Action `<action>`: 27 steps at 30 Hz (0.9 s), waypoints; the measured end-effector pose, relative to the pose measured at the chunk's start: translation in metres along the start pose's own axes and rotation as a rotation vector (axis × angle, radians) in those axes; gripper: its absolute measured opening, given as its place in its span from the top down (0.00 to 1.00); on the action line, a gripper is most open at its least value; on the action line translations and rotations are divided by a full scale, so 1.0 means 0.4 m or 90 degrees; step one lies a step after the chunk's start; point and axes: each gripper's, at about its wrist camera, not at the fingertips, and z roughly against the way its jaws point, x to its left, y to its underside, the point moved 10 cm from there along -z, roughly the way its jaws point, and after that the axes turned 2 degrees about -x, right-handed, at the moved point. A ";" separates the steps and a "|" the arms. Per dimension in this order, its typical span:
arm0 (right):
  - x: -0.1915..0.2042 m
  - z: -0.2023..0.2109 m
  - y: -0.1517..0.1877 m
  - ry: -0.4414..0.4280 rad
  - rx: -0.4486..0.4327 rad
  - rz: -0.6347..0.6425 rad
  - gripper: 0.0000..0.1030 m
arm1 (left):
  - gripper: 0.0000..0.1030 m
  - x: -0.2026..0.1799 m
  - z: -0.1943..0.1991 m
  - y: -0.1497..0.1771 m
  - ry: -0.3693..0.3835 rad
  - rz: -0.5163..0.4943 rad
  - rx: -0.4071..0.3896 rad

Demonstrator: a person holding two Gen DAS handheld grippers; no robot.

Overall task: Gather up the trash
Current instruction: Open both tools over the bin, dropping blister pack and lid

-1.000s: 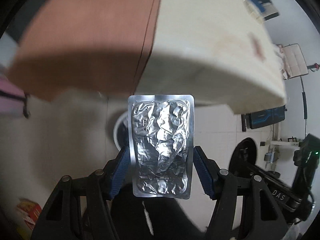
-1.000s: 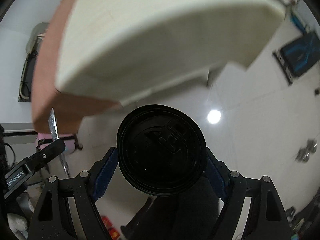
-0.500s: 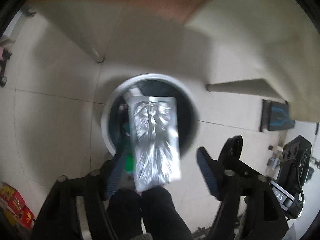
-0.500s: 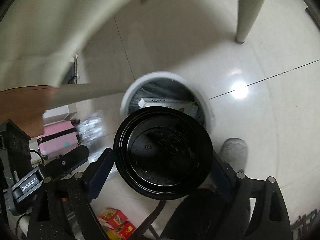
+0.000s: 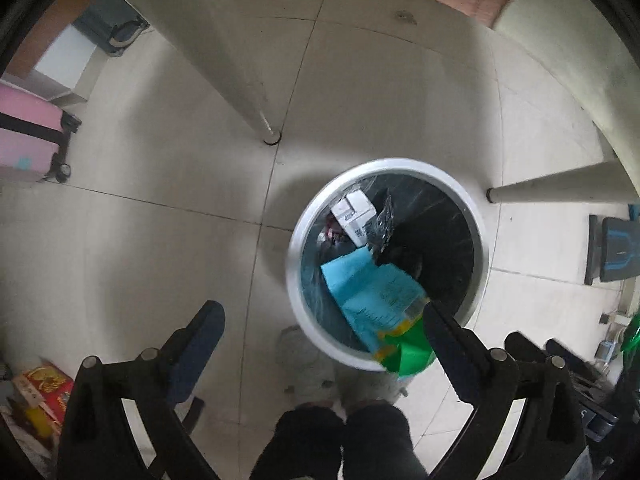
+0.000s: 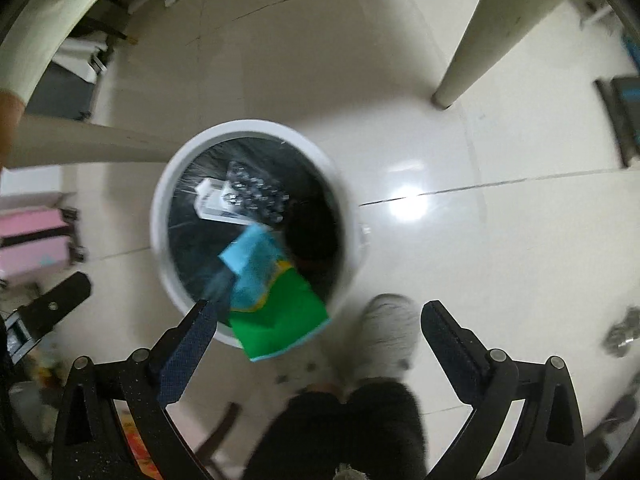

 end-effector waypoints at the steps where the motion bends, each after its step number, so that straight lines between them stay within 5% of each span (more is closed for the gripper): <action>1: 0.000 0.015 0.000 0.019 -0.003 0.006 0.00 | 0.02 0.000 0.008 0.007 -0.007 -0.007 0.002; 14: 0.034 0.239 0.031 0.079 -0.025 0.047 0.00 | 0.02 0.019 0.163 0.101 -0.035 -0.045 0.007; 27: 0.084 0.639 0.113 0.067 -0.061 0.055 0.00 | 0.02 -0.008 0.519 0.157 -0.018 -0.074 -0.018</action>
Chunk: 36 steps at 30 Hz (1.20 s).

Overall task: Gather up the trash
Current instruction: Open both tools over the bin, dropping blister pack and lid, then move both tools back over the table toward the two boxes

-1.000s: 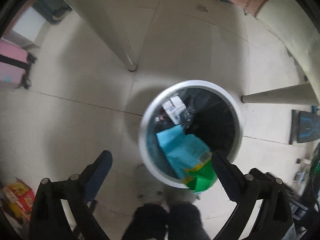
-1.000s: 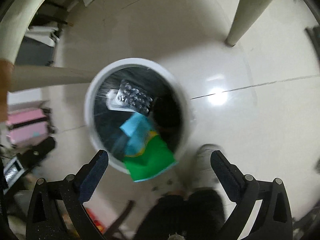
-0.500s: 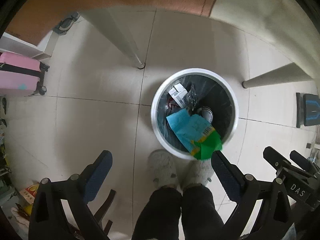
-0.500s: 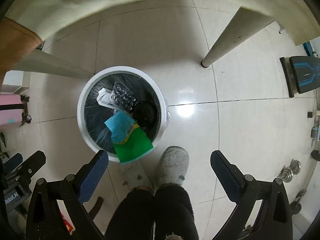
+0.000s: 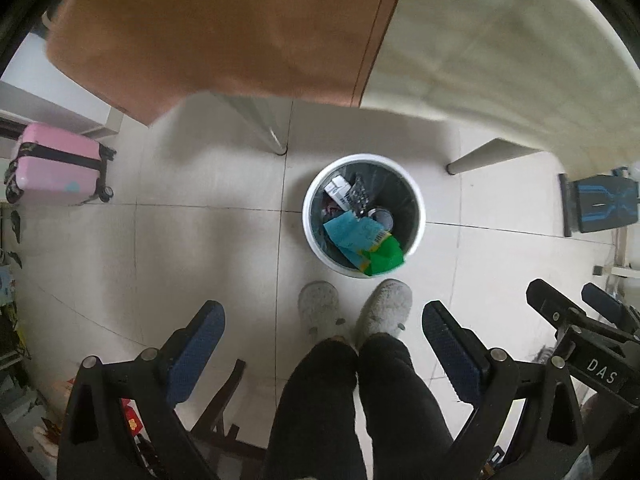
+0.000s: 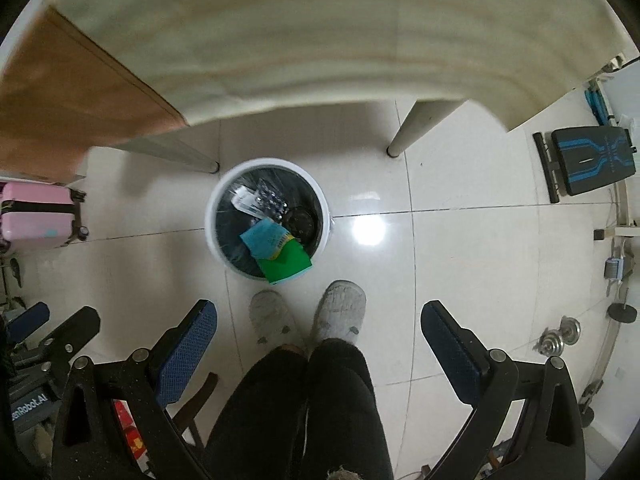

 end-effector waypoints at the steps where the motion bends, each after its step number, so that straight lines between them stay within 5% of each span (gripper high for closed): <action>1: 0.003 0.042 0.002 -0.006 -0.001 -0.005 0.00 | 0.02 0.001 0.044 0.000 0.001 -0.002 -0.006; 10: 0.053 0.394 -0.064 -0.070 -0.064 -0.039 0.00 | 0.02 0.004 0.339 -0.094 0.006 -0.003 -0.109; 19: -0.041 0.646 -0.366 -0.087 -0.156 -0.106 0.00 | 0.00 -0.052 0.570 -0.399 0.000 -0.008 -0.238; 23: -0.134 0.654 -0.552 -0.084 -0.156 -0.145 0.00 | 0.00 -0.089 0.598 -0.590 -0.001 0.006 -0.248; 29: -0.316 0.601 -0.949 -0.042 -0.152 -0.169 0.00 | 0.00 -0.179 0.576 -0.895 -0.028 0.037 -0.221; 36: -0.446 0.410 -1.360 -0.012 -0.092 -0.183 0.01 | 0.00 -0.307 0.481 -1.186 -0.026 0.064 -0.151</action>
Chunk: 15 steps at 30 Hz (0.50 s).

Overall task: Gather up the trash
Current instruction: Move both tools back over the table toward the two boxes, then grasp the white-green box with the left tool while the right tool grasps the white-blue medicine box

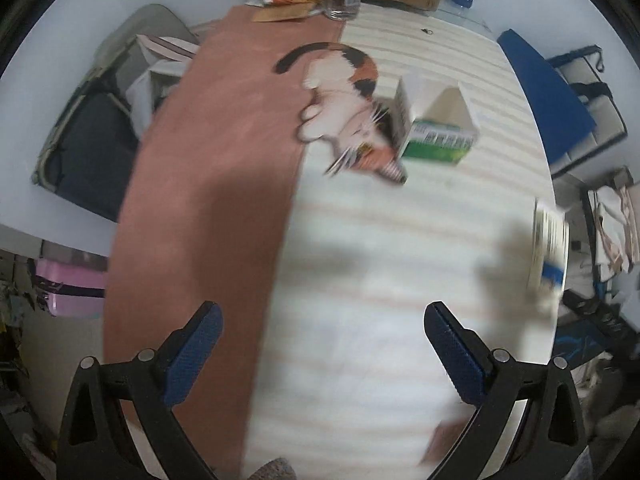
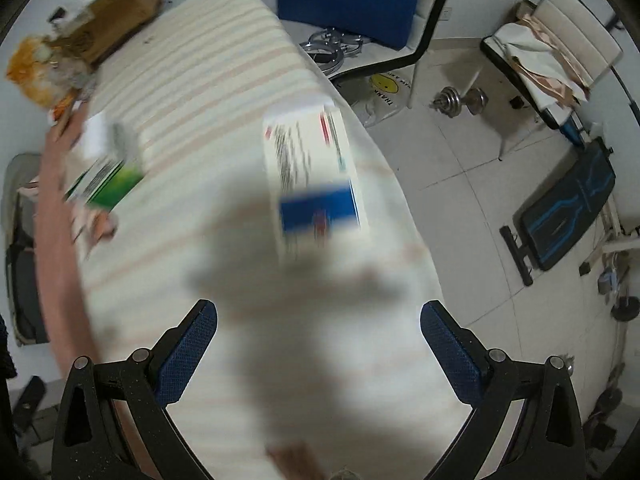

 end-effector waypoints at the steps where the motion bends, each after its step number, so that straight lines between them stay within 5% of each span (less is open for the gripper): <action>1: 0.008 -0.041 -0.041 0.010 0.012 0.010 0.01 | 0.00 -0.026 -0.023 -0.039 0.003 0.000 0.006; 4: 0.028 -0.133 -0.108 0.019 0.043 0.024 0.06 | 0.00 -0.085 -0.071 -0.118 0.014 -0.004 0.024; 7: 0.056 -0.186 -0.158 0.014 0.054 0.029 0.26 | 0.00 -0.148 -0.121 -0.200 0.037 -0.005 0.048; 15: 0.149 -0.212 -0.273 -0.016 0.037 0.039 0.26 | 0.00 -0.254 -0.199 -0.346 0.082 -0.002 0.074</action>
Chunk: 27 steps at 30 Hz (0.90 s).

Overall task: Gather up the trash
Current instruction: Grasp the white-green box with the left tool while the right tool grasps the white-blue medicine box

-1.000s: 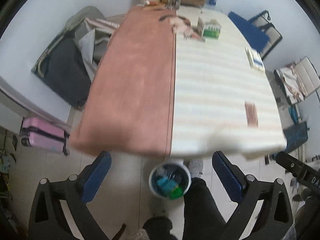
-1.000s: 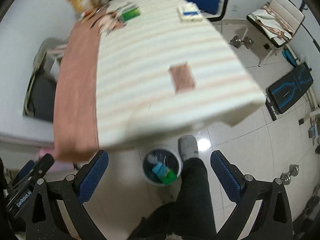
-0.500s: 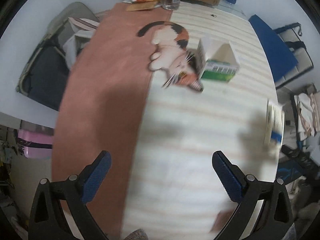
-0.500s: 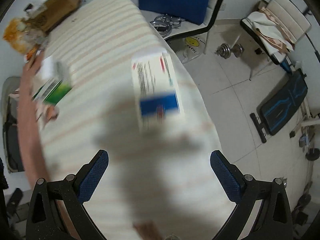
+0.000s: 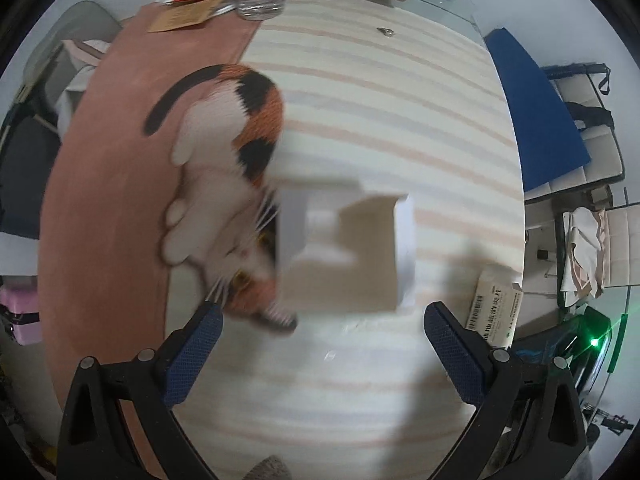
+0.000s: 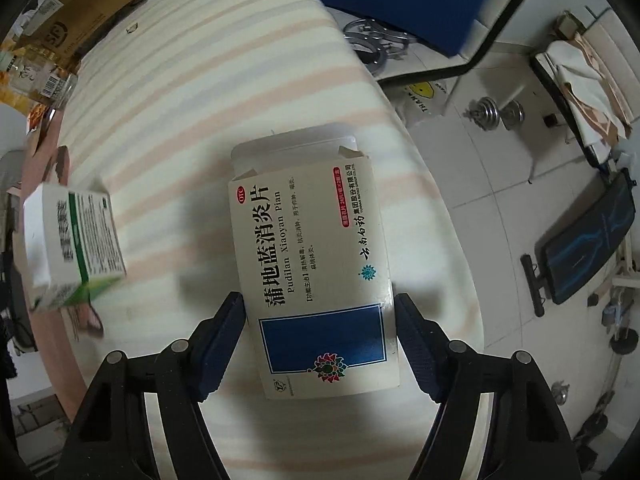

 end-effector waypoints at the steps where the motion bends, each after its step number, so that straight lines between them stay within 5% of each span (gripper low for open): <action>1: 0.005 -0.004 -0.013 0.006 -0.001 0.003 0.26 | 0.00 -0.011 -0.017 -0.013 0.002 -0.003 0.008; 9: 0.025 -0.011 -0.064 0.015 0.002 0.023 0.26 | 0.02 -0.044 -0.145 -0.038 -0.017 -0.011 0.079; 12: 0.027 -0.011 -0.062 0.021 0.004 0.034 0.26 | 0.17 -0.039 -0.156 -0.031 -0.017 -0.010 0.069; 16: 0.038 -0.002 -0.035 0.019 0.011 0.060 0.26 | 0.17 -0.023 -0.128 -0.003 -0.018 -0.028 0.036; 20: 0.057 0.008 0.045 0.004 0.028 0.101 0.26 | 0.17 0.019 -0.089 0.085 -0.033 -0.043 0.021; 27: 0.053 0.018 0.303 -0.018 0.082 0.159 0.26 | 0.17 0.117 -0.055 0.380 -0.049 -0.035 0.063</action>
